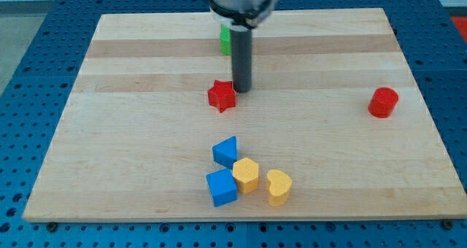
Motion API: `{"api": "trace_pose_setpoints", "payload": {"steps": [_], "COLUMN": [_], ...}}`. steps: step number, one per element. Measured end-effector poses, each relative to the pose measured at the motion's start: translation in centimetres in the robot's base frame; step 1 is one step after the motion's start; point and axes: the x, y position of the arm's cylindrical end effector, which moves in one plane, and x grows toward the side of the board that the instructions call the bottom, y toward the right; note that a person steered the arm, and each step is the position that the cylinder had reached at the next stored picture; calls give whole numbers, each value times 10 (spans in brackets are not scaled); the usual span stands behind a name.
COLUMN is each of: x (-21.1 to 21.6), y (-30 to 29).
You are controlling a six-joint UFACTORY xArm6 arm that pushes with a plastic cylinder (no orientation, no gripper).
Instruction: Push the red star into the green star
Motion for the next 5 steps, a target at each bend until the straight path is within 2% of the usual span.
{"api": "trace_pose_setpoints", "payload": {"steps": [1, 2, 4, 5], "x": [51, 70, 69, 47], "y": [39, 22, -39, -53]}}
